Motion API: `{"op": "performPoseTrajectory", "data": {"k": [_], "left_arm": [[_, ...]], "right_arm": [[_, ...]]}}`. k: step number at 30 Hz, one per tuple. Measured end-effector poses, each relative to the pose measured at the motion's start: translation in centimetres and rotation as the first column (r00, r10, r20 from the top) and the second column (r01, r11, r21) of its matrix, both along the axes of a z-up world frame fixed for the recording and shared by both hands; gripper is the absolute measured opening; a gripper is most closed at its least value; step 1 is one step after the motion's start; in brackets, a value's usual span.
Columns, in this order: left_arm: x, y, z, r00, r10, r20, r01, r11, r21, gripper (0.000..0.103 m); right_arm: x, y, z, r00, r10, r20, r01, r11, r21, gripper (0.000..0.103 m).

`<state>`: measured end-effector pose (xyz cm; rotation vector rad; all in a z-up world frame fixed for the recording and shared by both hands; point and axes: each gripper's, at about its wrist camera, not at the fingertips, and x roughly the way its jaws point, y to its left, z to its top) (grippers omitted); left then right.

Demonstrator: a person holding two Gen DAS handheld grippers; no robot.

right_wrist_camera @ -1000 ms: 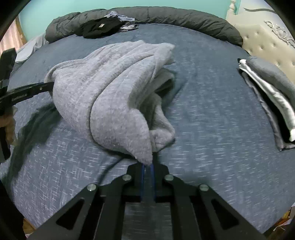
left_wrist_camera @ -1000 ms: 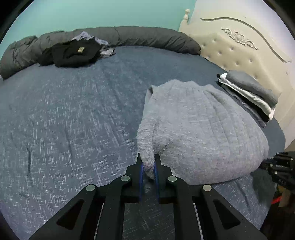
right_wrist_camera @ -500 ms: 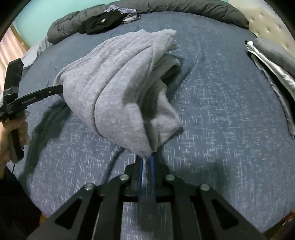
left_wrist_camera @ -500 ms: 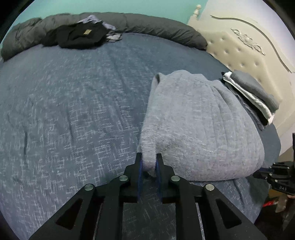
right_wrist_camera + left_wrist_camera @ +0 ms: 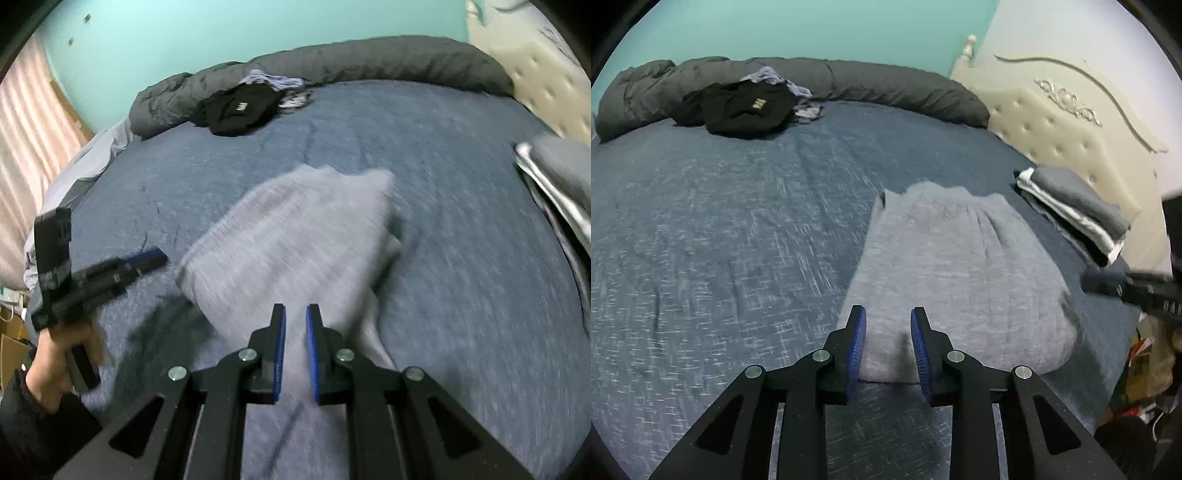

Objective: Fold clothes

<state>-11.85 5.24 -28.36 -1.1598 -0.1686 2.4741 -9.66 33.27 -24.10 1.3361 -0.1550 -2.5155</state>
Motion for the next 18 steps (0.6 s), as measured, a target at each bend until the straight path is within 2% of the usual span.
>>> {"op": "performPoseTrajectory", "data": {"k": [6, 9, 11, 13, 18], "left_arm": [[-0.1, 1.7, -0.3, 0.999, -0.049, 0.001, 0.049, 0.998, -0.034, 0.027], [-0.4, 1.8, -0.3, 0.998, -0.054, 0.011, 0.054, 0.998, -0.023, 0.027], [-0.5, 1.6, -0.2, 0.999, -0.05, 0.013, 0.05, 0.998, -0.024, 0.027], [-0.4, 1.2, -0.3, 0.999, -0.045, 0.012, 0.046, 0.998, -0.036, 0.027], [-0.3, 0.5, -0.4, 0.999, -0.034, 0.016, 0.035, 0.998, -0.048, 0.027]], "right_arm": [[-5.0, -2.3, -1.6, 1.0, -0.005, 0.031, 0.004, 1.0, 0.006, 0.01], [-7.3, -2.3, -3.4, 0.995, -0.042, 0.094, 0.038, 0.998, 0.045, 0.01], [-8.7, -1.8, -4.9, 0.987, -0.073, 0.14, 0.065, 0.996, 0.063, 0.005], [-9.6, -1.5, -6.0, 0.983, -0.085, 0.164, 0.071, 0.994, 0.084, 0.0], [-10.5, -1.3, -7.5, 0.977, -0.083, 0.197, 0.067, 0.994, 0.09, 0.0]]}}
